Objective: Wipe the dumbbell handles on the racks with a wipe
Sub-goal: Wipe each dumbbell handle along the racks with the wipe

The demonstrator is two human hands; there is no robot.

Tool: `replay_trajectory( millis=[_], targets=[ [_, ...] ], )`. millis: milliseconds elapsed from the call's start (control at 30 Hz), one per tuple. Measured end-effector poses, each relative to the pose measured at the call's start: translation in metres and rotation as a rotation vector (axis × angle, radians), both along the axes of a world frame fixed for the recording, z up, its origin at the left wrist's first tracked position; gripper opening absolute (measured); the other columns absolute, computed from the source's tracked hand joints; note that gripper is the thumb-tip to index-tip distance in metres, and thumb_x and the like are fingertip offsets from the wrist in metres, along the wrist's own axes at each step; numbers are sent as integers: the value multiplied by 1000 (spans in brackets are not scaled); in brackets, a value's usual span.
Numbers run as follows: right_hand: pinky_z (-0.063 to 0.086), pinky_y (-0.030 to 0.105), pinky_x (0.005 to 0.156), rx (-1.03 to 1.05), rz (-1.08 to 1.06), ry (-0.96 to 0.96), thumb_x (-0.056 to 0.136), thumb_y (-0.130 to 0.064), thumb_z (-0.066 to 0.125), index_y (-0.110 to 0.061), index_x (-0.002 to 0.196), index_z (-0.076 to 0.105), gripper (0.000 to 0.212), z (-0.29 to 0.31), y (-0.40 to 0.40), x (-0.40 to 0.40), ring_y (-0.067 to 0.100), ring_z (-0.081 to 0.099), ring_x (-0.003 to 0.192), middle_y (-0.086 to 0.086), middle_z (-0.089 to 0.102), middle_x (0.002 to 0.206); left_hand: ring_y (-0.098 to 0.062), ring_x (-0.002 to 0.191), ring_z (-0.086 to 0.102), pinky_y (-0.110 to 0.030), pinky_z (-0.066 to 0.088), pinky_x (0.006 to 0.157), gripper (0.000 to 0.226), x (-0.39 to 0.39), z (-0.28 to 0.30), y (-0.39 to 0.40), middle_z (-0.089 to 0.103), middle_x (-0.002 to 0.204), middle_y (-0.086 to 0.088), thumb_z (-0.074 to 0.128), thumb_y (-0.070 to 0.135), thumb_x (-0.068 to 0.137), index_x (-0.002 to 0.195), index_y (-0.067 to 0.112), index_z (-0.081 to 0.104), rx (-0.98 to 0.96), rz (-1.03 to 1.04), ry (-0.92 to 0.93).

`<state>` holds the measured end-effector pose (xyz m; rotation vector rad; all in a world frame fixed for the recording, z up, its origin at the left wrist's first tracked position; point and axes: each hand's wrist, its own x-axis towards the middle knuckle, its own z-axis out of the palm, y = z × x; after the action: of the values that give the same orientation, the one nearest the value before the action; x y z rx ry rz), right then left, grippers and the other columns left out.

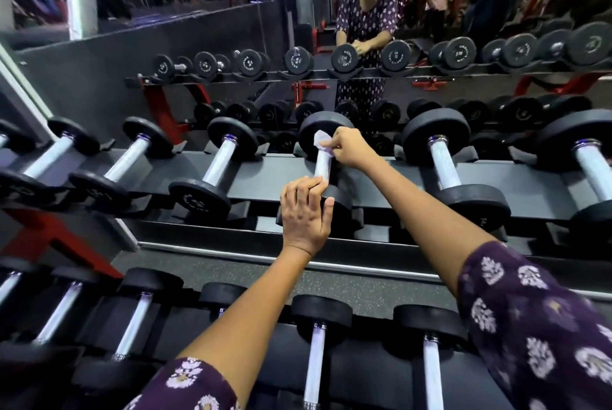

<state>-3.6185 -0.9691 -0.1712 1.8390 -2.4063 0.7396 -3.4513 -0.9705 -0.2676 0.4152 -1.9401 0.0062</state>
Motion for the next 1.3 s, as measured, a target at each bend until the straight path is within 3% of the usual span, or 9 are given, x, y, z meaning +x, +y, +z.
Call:
replay_trajectory(
  millis=[233,400,567,667,800,867,967,1167,1300],
  targets=[
    [31,20,77,-10,124,-73,84,-3,60,-5,110,68,27,-21,29,24,33,54,100,16,54,94,-25,102,43,-39,33,92,35,0,1,-1,42,114,-4,24,40,103,111,14,45,22,-23,-6],
    [41,19,62,172,169,-262,79,9,51,-2,99,72,31,-4,43,29,23,56,70,25,66,86,-24,102,43,-37,32,92,24,5,5,2,48,113,-4,40,31,93,111,17,46,107,-67,-88],
    [38,18,55,-131,7,-574,81,7,47,-10,102,70,36,18,38,51,7,46,57,4,59,69,-22,102,50,-31,35,92,40,23,29,11,58,110,-9,44,38,93,113,7,59,345,-202,-205],
    [42,18,56,-245,41,-669,85,5,45,-2,101,68,29,35,28,70,15,51,67,12,62,82,-19,99,54,-16,40,82,24,32,52,14,57,107,-7,61,16,93,113,4,55,710,-293,-14],
    [41,16,53,-341,93,-776,85,5,48,-2,92,66,22,47,17,100,9,48,59,2,56,66,-16,97,50,1,36,68,36,54,71,-4,49,117,-4,58,5,94,127,-1,46,1070,-206,354],
    [42,14,49,-324,123,-818,84,6,49,-5,86,66,21,47,12,117,7,48,55,2,55,64,-16,105,50,-2,39,80,44,67,72,-25,49,125,-5,59,7,94,135,3,43,1082,-186,339],
    [41,15,47,-305,130,-792,82,5,54,-3,87,68,17,42,4,142,8,46,50,2,56,61,-23,125,47,-30,38,105,46,95,77,-53,48,138,-12,60,5,91,135,4,45,944,-123,169],
    [43,19,50,-214,44,-735,81,5,50,2,91,70,22,32,-30,181,11,49,53,5,57,65,-33,138,33,-40,27,110,57,156,65,-116,38,147,-17,62,15,89,140,0,40,563,175,-439],
    [46,29,59,-189,3,-704,81,5,48,6,91,68,22,25,-60,211,17,48,57,9,56,65,-28,146,19,-39,16,118,64,181,56,-149,25,157,-13,61,18,92,147,5,30,498,136,-572]
  ],
)
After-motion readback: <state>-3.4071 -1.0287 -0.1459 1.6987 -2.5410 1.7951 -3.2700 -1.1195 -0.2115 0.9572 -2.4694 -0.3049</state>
